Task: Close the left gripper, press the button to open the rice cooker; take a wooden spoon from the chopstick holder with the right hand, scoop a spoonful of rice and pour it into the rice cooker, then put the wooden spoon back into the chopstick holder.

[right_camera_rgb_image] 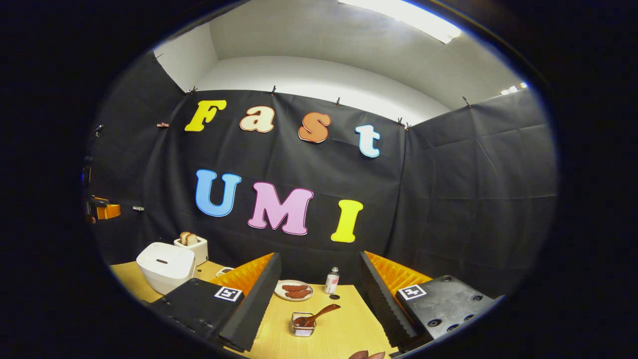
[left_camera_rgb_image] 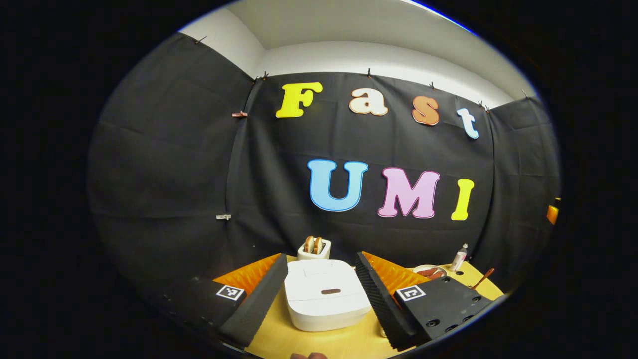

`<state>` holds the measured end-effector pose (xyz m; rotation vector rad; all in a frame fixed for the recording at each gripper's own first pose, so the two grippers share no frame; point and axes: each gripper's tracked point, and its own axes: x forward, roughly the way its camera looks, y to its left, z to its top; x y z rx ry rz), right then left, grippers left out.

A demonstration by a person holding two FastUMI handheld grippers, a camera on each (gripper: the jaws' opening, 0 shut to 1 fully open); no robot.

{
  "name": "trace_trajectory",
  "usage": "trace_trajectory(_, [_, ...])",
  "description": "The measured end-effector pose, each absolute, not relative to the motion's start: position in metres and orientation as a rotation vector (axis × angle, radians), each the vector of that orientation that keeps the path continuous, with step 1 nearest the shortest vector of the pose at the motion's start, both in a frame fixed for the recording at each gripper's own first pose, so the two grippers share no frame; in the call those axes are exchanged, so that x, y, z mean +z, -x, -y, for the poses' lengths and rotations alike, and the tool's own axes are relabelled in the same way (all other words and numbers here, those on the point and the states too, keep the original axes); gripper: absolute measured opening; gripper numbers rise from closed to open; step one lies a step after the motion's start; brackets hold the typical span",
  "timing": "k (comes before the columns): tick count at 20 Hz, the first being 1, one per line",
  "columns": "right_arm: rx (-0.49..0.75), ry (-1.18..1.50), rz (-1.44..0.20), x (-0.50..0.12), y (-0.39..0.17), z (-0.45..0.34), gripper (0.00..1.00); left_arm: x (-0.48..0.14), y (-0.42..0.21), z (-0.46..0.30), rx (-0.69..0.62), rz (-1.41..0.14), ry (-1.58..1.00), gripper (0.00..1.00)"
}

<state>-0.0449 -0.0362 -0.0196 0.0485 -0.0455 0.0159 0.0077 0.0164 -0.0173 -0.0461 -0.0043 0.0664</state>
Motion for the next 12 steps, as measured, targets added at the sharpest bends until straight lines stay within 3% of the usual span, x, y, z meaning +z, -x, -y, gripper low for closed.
trace_trajectory(2, [0.058, -0.069, 0.019, -0.023, 0.043, 0.025, 0.98, -0.012, 0.006, -0.014, 0.057, 0.009, 0.040, 0.95])
trace_trajectory(12, [0.019, -0.104, 0.046, -0.016, 0.043, 0.034, 0.98, -0.012, 0.034, -0.010, 0.034, 0.000, 0.054, 0.95])
